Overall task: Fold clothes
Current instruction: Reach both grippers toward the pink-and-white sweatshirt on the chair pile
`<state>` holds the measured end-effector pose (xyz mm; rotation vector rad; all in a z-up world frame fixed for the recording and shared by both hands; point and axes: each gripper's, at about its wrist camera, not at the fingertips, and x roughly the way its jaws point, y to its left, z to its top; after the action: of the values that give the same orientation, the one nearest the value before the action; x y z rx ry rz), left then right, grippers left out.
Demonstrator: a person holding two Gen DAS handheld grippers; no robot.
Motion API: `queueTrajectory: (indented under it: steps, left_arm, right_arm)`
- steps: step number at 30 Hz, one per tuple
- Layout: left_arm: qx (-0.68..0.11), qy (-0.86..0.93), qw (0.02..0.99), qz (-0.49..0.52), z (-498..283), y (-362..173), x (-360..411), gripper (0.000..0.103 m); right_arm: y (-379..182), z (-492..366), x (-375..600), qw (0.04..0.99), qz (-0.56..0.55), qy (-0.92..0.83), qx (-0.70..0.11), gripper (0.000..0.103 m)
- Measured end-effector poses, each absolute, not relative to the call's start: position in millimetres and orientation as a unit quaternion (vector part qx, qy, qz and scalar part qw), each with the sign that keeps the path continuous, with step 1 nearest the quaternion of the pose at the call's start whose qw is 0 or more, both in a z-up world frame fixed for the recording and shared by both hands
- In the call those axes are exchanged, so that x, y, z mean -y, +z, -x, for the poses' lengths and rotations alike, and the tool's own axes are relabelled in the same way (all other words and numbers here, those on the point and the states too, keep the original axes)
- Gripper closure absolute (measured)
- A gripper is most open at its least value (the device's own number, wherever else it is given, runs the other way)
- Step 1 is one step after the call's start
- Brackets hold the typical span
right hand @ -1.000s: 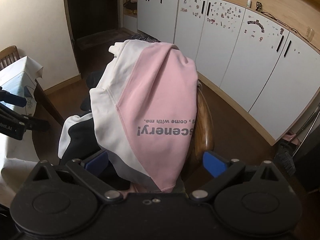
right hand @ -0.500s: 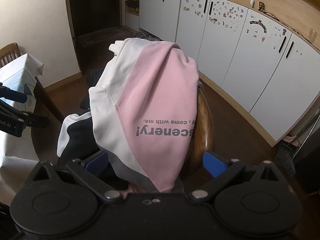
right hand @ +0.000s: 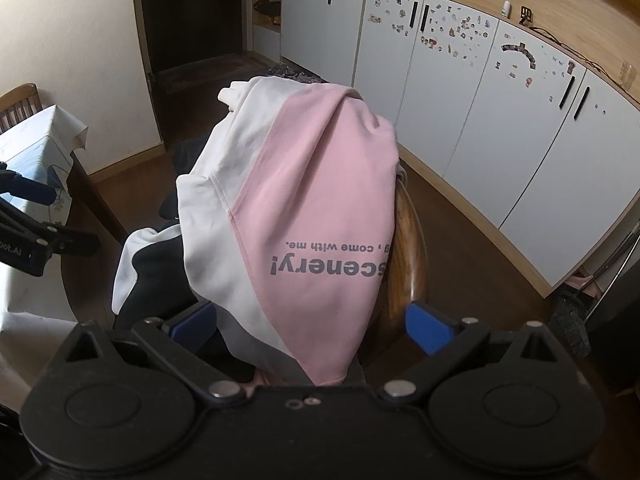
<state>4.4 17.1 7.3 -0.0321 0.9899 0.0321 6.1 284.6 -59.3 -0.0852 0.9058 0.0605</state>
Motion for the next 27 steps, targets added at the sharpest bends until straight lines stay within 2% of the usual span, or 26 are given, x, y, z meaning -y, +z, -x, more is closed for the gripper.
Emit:
queueTrajectory:
  steps: [17,27]
  left_arm:
    - [-0.478,0.009,0.878,0.018,-12,3,-16,0.0]
    - [-0.478,0.001,0.878,0.011,-42,-10,-17,0.0]
  right_arm:
    - [-67,-13,-281,0.897,0.034,0.024,-0.44,0.0]
    - [-83,-47,-273,0.897,0.042,0.037,-0.439,0.0]
